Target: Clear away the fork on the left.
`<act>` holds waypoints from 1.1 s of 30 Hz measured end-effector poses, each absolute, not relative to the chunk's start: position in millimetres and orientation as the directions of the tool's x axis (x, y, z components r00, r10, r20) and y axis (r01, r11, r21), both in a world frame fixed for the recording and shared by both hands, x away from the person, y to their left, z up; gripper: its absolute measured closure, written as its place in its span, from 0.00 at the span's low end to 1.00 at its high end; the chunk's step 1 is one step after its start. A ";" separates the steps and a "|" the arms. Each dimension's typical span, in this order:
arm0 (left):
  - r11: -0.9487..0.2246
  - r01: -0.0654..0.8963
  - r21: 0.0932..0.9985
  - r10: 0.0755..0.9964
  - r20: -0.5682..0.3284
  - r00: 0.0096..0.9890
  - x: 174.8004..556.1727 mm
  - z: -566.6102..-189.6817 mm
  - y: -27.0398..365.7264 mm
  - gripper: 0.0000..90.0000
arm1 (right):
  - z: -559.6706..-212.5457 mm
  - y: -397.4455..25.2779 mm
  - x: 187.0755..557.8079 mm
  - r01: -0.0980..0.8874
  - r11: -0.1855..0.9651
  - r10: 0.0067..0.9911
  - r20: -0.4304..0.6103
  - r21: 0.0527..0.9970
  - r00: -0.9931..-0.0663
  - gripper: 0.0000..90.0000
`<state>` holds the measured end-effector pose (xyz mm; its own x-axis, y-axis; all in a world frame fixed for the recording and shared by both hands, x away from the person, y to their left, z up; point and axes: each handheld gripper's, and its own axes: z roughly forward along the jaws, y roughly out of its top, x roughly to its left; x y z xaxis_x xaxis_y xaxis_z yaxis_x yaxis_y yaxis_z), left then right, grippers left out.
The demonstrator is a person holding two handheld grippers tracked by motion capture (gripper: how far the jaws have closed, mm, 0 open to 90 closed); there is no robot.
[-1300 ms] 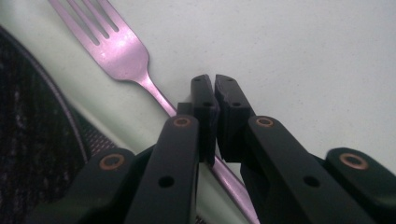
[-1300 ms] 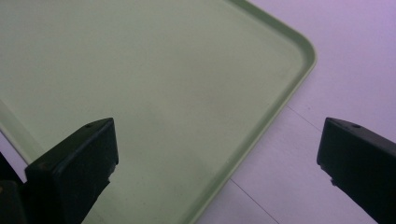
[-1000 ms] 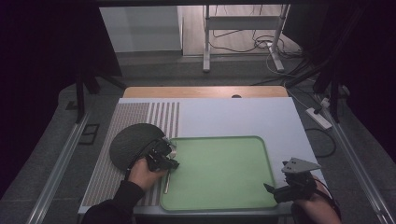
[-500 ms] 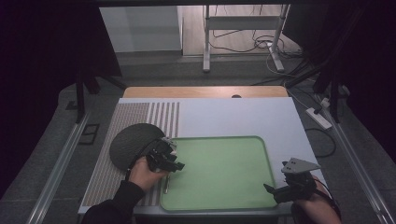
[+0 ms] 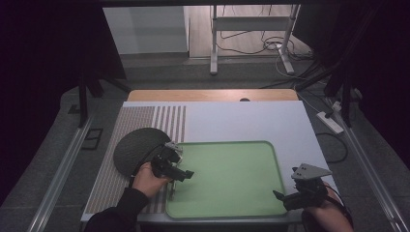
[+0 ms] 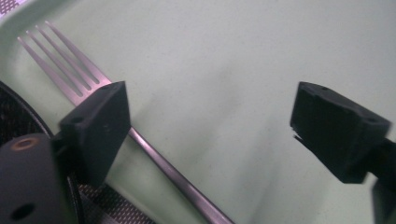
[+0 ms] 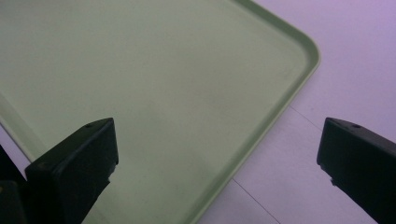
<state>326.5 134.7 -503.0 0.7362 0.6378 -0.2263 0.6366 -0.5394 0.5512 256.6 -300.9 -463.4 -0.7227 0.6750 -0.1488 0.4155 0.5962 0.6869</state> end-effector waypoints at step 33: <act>-0.528 0.581 0.620 0.657 -0.135 0.742 314.9 -494.7 167.5 0.00 | -463.4 -301.2 256.6 0.417 0.591 0.678 -0.144 0.690 -0.721 0.00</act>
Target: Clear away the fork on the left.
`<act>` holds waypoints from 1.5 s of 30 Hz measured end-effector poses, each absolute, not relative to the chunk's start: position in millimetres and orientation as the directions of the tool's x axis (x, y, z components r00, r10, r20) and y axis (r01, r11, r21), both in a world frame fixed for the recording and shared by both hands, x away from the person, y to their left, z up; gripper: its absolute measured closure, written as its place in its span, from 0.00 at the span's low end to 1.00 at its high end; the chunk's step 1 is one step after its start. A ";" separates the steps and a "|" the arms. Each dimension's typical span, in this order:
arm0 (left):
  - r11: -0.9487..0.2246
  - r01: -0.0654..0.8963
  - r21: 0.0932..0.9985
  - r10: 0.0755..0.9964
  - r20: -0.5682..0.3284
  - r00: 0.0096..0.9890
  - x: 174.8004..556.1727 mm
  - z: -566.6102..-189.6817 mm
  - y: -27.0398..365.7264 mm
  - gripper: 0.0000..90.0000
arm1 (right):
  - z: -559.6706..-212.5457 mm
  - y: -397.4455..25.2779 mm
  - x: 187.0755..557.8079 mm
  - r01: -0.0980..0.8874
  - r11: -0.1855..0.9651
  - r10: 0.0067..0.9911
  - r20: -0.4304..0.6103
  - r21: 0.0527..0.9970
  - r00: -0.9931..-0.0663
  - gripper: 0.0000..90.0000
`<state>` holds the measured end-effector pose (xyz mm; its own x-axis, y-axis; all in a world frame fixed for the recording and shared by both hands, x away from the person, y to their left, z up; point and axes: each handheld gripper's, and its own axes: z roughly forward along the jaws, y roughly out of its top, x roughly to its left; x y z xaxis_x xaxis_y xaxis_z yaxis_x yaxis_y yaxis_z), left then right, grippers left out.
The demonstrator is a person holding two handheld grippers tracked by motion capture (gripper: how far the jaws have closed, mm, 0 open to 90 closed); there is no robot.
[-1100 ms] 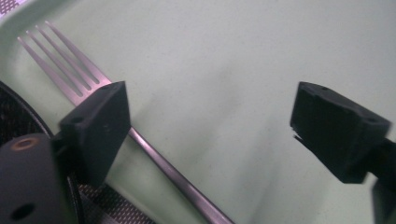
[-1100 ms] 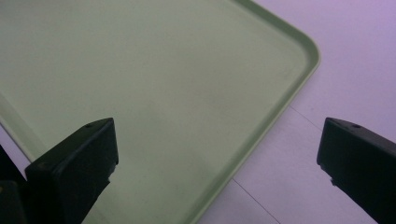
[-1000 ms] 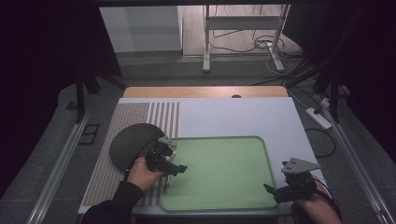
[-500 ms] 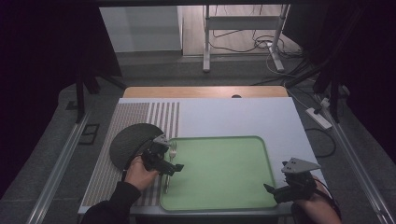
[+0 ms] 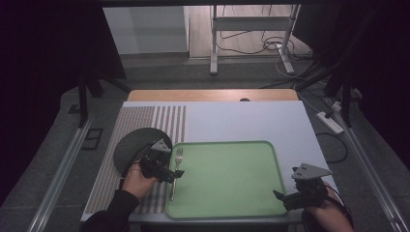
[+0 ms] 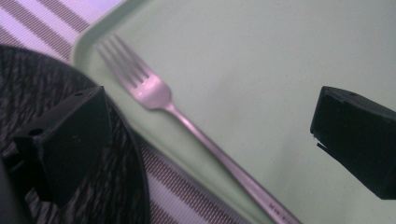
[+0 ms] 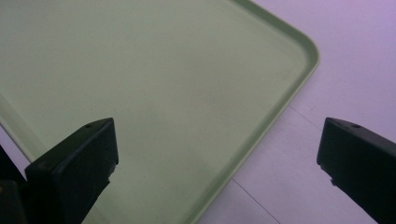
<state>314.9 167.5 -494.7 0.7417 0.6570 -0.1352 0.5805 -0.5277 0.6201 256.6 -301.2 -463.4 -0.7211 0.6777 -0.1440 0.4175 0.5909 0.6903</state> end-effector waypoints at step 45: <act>-0.353 0.676 0.647 0.738 -0.251 0.626 268.8 -498.6 241.2 0.00 | -462.8 -303.0 257.3 0.436 0.570 0.701 -0.135 0.696 -0.701 0.00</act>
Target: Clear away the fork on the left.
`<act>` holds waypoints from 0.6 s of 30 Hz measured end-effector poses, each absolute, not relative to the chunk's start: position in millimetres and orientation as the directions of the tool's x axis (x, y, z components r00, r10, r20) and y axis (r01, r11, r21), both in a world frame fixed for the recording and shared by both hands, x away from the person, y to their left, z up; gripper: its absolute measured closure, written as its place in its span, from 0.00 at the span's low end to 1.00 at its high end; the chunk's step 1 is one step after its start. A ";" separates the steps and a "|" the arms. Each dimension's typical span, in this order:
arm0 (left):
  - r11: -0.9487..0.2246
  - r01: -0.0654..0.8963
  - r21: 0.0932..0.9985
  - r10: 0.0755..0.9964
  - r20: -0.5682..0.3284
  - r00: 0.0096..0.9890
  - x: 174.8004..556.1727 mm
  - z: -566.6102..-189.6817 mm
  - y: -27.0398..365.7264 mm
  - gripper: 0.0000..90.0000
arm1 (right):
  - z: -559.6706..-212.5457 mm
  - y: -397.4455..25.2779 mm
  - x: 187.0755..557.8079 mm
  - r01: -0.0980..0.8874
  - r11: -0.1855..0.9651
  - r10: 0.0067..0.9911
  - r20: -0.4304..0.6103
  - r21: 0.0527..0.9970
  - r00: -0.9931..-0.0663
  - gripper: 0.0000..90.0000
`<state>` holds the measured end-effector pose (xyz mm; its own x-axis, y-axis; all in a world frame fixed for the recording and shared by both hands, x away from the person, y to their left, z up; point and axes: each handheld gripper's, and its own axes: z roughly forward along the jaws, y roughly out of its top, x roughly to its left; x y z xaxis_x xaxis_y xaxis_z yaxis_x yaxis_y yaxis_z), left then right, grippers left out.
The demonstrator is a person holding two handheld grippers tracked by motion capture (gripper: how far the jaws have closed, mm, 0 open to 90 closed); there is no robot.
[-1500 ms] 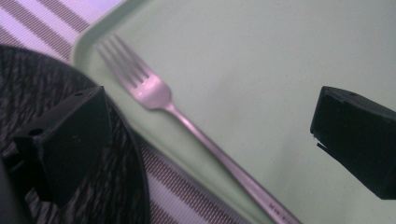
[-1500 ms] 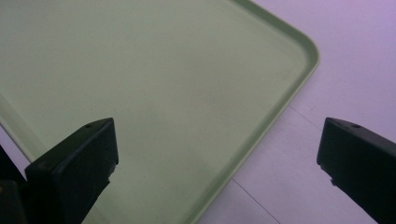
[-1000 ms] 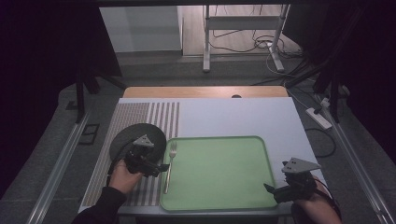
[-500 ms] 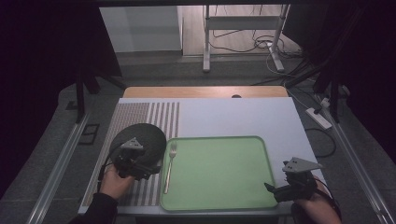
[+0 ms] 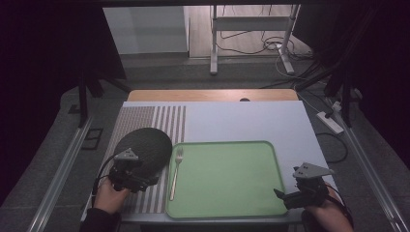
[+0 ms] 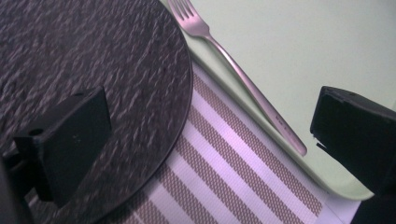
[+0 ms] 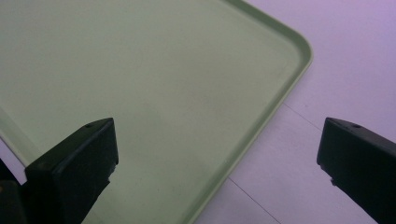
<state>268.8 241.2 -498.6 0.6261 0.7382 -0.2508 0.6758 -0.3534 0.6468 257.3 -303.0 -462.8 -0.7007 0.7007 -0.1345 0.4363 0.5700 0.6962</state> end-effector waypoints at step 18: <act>-0.268 0.700 0.662 0.786 -0.270 0.556 243.1 -498.4 269.9 0.00 | -462.7 -303.0 257.6 0.441 0.569 0.704 -0.134 0.694 -0.697 0.00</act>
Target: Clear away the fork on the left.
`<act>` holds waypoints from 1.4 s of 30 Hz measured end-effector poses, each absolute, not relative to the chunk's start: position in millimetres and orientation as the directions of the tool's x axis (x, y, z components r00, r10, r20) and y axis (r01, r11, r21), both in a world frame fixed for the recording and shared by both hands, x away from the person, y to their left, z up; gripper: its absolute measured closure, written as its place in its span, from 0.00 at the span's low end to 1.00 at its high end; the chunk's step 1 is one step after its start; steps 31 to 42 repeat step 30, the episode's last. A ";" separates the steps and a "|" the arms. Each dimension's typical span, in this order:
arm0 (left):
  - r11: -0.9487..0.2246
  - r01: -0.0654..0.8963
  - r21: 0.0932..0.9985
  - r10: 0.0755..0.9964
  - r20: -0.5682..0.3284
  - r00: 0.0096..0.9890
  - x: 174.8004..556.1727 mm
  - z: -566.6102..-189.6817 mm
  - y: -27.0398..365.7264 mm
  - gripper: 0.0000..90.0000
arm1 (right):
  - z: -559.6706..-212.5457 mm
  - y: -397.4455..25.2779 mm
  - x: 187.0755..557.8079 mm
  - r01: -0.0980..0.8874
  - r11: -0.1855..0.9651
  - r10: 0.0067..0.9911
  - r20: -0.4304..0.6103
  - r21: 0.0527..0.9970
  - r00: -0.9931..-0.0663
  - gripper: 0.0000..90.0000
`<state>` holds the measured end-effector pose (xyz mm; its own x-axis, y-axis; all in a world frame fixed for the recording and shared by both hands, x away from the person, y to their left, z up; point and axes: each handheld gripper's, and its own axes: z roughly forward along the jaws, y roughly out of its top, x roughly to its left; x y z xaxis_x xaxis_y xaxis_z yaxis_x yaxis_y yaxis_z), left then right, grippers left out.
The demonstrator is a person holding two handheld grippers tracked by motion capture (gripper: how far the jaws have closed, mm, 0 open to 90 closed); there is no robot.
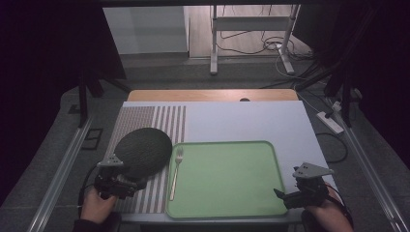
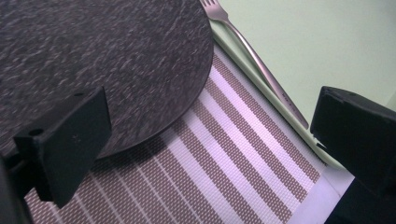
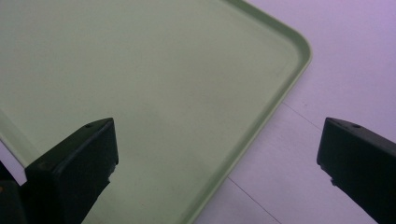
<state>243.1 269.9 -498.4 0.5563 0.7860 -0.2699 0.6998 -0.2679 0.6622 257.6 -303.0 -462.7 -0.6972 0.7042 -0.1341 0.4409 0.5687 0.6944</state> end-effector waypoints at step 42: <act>-0.301 0.700 0.647 0.831 -0.182 0.526 222.8 -495.9 282.9 0.00 | -462.9 -302.8 257.6 0.446 0.567 0.709 -0.134 0.692 -0.692 0.00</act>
